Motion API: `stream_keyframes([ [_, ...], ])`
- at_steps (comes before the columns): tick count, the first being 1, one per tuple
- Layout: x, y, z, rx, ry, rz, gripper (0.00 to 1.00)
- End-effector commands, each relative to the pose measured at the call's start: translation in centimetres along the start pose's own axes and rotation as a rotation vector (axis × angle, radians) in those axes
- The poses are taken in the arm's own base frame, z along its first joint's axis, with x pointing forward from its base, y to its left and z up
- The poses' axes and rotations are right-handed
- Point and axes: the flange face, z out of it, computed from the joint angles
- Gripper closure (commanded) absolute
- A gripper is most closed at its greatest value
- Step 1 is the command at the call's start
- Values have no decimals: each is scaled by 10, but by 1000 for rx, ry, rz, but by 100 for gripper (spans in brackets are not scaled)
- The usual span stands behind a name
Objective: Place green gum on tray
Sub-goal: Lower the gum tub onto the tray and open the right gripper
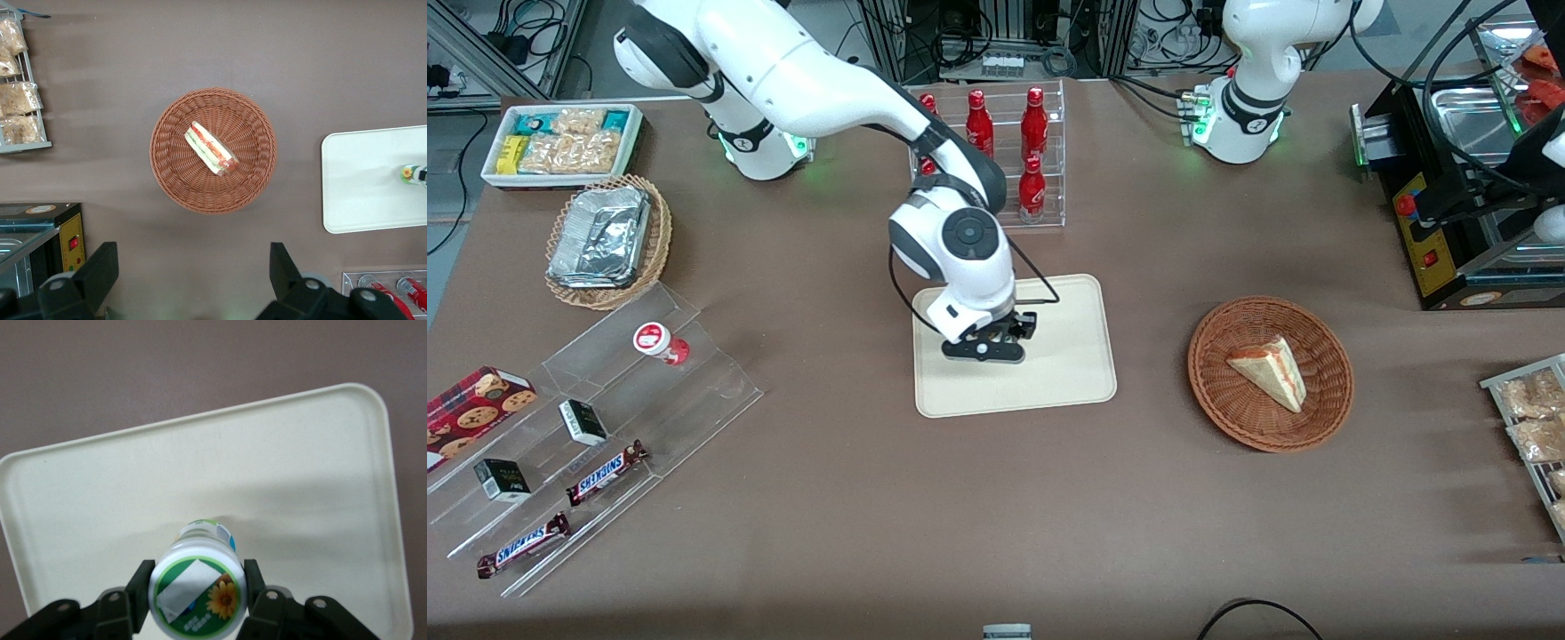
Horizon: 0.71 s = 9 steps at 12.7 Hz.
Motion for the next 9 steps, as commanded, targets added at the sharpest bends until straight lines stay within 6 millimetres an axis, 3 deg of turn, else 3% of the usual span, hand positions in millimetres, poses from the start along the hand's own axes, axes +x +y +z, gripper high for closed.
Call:
stream_keyframes([
  [1,-4,-16,15,-1,45,26,100],
  [7,-21,-22,36,-16,30,22,100],
  [8,-20,-22,36,-16,30,22,44],
  [9,-18,-20,34,-16,33,22,1],
])
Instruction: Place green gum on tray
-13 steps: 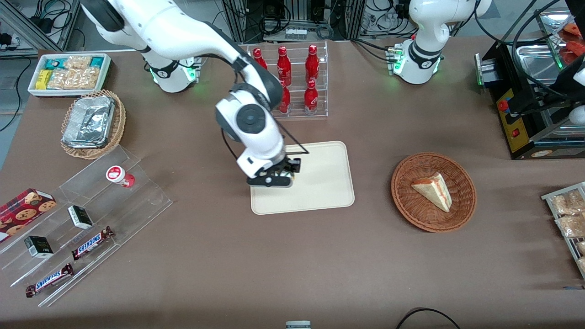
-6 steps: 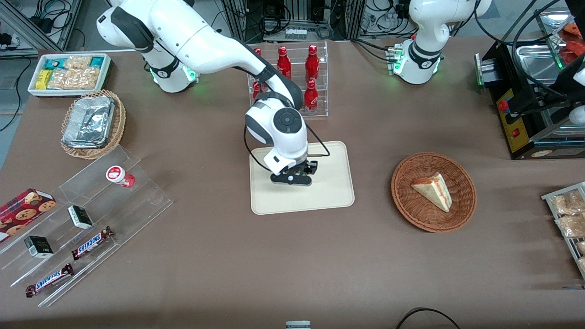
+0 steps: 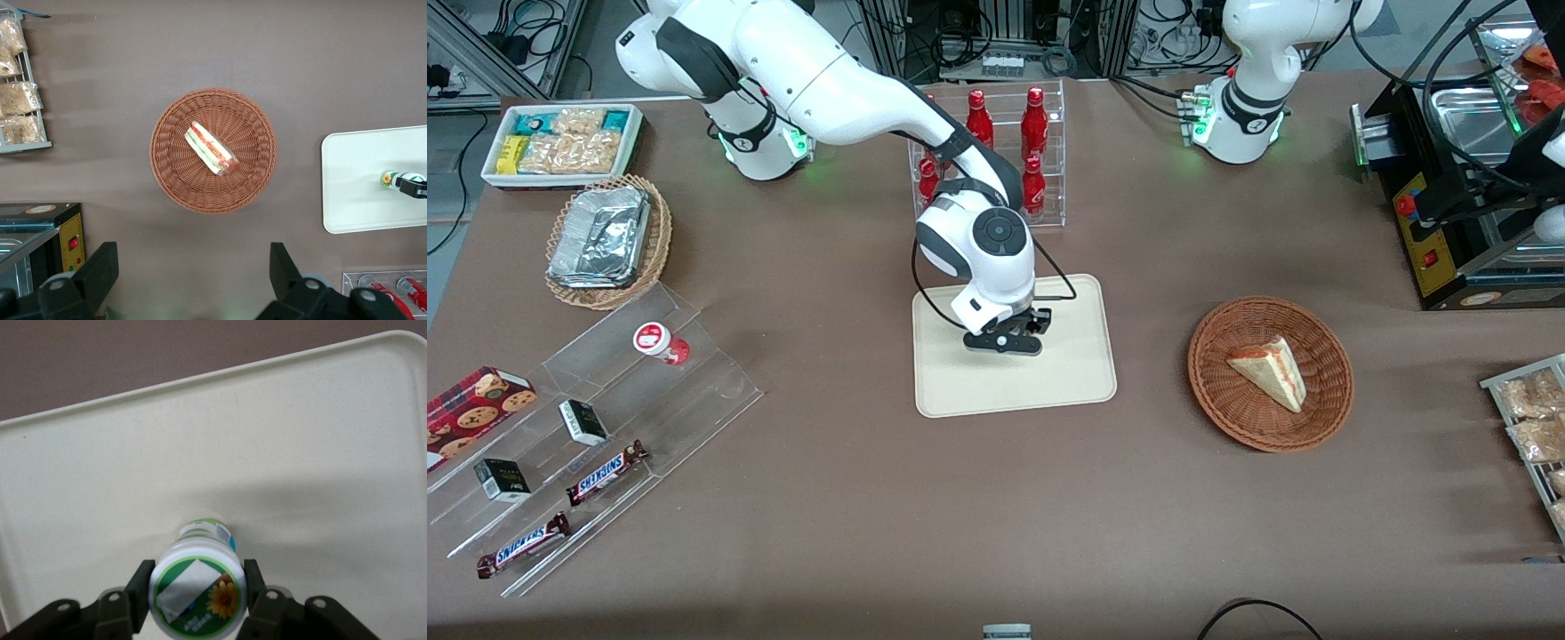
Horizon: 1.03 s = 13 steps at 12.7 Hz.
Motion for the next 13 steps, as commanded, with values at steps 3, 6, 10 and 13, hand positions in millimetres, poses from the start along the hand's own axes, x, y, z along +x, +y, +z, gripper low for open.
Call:
stream_keyframes([
  [3,24,5,-18,16,38,26,0],
  [6,47,30,-80,13,59,27,0],
  [10,74,95,-175,-57,31,2,0],
  [13,78,153,-231,-33,-5,-17,0],
])
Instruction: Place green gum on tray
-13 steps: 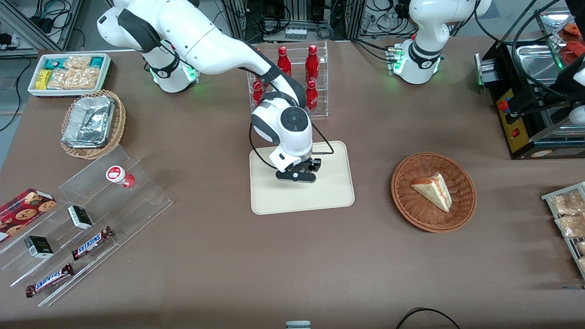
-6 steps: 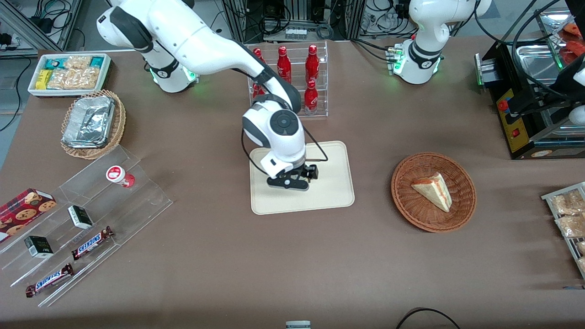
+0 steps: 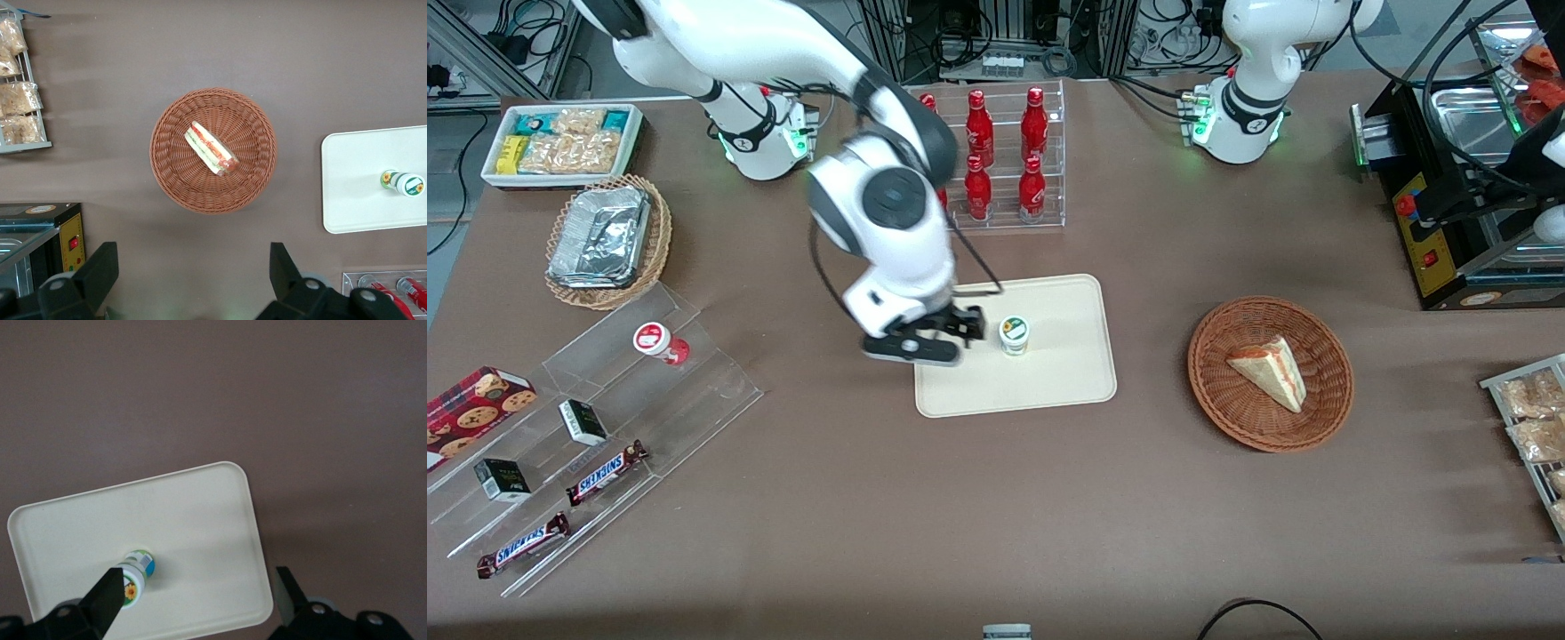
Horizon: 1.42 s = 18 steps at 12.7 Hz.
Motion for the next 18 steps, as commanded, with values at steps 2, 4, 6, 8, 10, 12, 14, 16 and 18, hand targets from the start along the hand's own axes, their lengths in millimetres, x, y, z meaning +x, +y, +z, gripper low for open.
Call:
stream_keyframes([
  [2,4,94,-58,11,-90,-69,0],
  [4,21,154,-92,-6,-109,-99,0],
  [6,35,216,-117,-16,-130,-120,0],
  [8,44,268,-137,-10,-140,-118,0],
  [10,56,324,-143,-4,-154,-131,0],
  [12,68,375,-147,7,-153,-156,0],
  [14,73,412,-147,13,-160,-151,0],
  [16,74,431,-149,14,-158,-144,0],
  [18,76,438,-154,12,-149,-130,0],
])
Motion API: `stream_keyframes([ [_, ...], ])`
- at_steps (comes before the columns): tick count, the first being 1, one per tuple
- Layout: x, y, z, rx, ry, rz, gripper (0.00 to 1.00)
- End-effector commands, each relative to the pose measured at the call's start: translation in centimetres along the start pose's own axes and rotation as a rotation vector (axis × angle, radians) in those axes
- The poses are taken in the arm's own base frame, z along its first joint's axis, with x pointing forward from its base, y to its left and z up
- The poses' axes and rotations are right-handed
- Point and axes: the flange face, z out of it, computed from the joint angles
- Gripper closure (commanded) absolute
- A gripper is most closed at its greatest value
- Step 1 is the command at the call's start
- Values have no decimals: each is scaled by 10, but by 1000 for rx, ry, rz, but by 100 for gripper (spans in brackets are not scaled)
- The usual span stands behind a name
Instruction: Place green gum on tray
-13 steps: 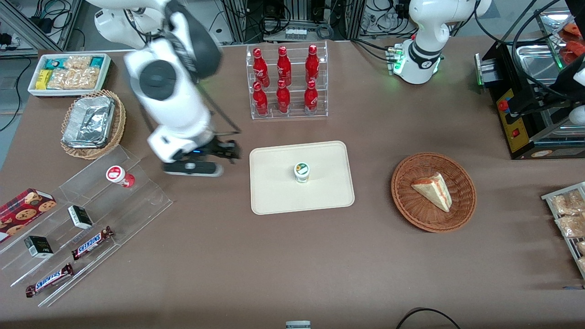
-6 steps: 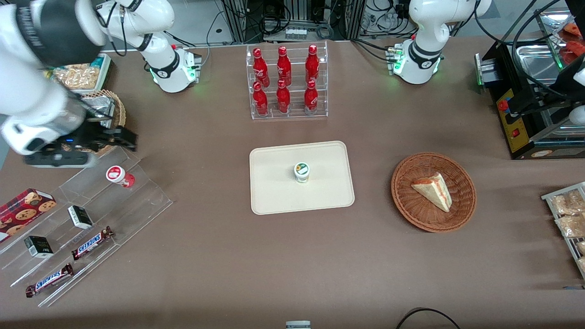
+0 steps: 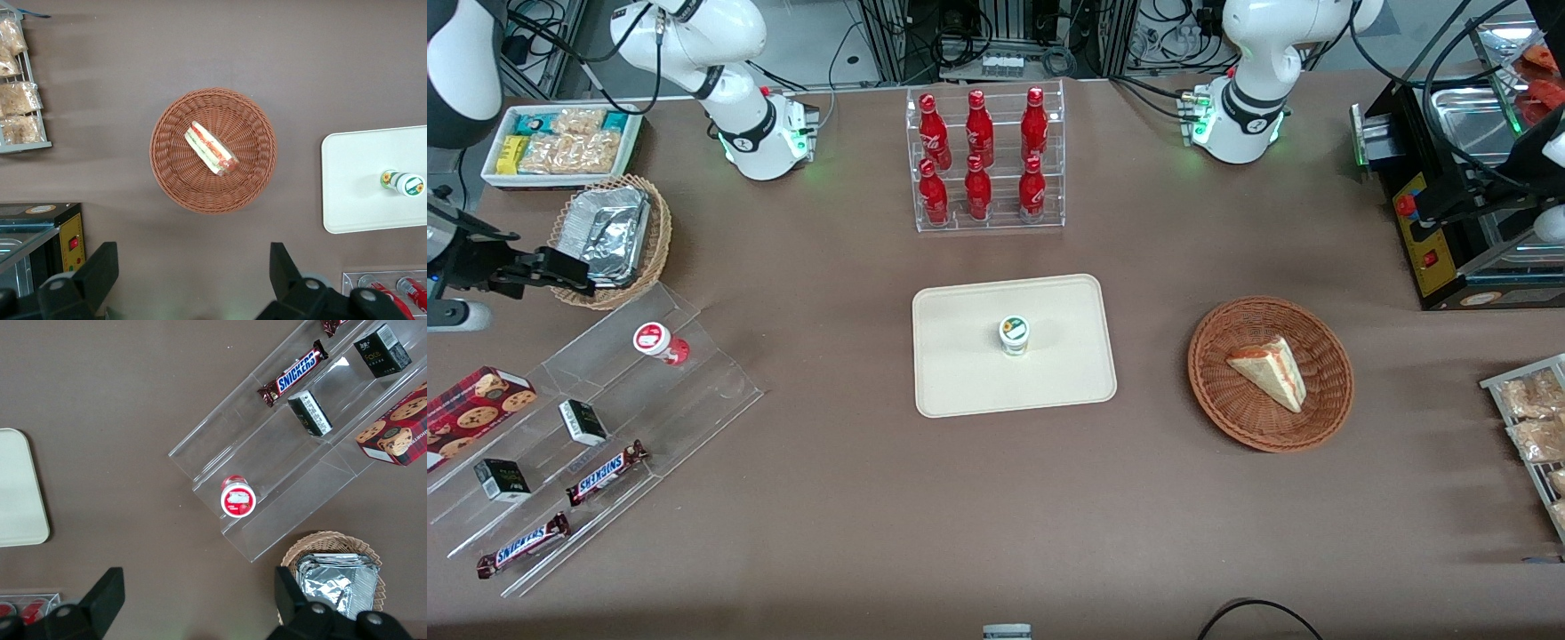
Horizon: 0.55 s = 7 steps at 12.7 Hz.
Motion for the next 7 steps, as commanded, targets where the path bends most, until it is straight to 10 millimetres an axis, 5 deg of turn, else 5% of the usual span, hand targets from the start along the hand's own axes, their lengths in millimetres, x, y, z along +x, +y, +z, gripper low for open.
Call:
stream_keyframes([
  [1,-6,3,-12,19,13,1,0],
  [7,-4,7,-19,22,27,18,0],
])
